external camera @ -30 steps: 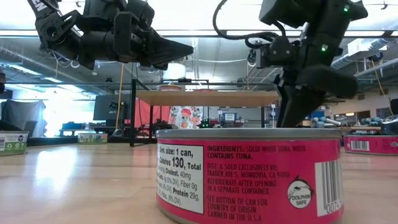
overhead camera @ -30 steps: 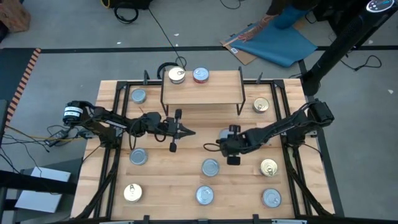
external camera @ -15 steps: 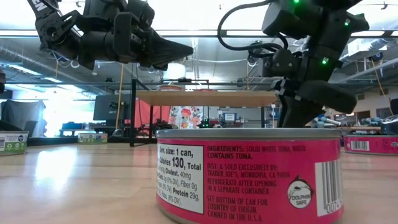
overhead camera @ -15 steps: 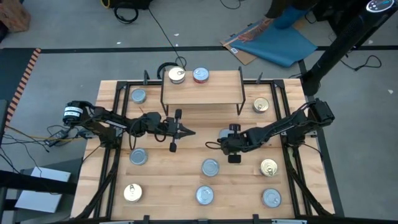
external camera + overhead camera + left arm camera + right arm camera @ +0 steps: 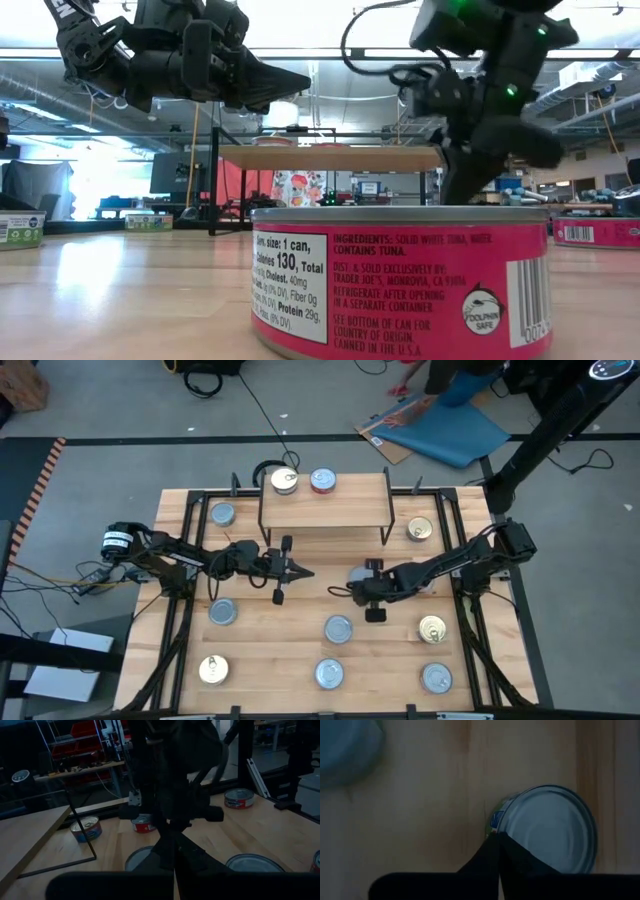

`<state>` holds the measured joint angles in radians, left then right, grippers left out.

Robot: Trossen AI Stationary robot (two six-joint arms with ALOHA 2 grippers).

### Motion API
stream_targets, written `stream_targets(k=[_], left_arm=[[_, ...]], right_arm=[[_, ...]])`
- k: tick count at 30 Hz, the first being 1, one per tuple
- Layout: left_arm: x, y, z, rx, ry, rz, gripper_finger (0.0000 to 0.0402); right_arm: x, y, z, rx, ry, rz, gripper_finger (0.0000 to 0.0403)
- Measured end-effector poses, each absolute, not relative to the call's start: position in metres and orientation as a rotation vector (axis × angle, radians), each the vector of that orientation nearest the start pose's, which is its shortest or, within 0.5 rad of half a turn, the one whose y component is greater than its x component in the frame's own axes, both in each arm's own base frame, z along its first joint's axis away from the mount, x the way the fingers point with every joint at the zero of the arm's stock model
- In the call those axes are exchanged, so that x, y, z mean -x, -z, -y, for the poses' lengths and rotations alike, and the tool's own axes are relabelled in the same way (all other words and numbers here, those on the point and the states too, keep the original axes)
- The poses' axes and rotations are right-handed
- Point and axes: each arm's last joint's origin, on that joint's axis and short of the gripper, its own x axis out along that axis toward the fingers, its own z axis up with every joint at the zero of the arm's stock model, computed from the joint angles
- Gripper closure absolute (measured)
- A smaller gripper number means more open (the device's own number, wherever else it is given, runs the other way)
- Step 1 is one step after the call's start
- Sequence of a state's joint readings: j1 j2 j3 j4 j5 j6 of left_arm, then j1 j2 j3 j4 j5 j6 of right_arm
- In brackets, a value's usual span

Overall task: Stack canned seafood by type on shelf
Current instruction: Put the green tuna can on the shelf

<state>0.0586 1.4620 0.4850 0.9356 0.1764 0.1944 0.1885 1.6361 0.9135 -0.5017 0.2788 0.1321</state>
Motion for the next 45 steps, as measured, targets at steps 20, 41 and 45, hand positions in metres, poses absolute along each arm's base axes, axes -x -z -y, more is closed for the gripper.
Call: stream_targets(k=[20,41,45], left_arm=[[-0.274,-0.191,-0.011,-0.165,0.122,-0.041,0.0401],[-0.274,-0.192,-0.011,-0.138,0.121,-0.040,0.0401],[-0.274,-0.192,-0.011,-0.136,0.120,-0.040,0.0401]], right_arm=[[-0.327,-0.206,-0.016,-0.598,0.172,-1.033,0.0401],[-0.322,-0.199,0.022,-0.829,0.099,-1.052,0.0382],[-0.321,-0.198,0.027,-0.800,0.118,-1.055,0.0359]])
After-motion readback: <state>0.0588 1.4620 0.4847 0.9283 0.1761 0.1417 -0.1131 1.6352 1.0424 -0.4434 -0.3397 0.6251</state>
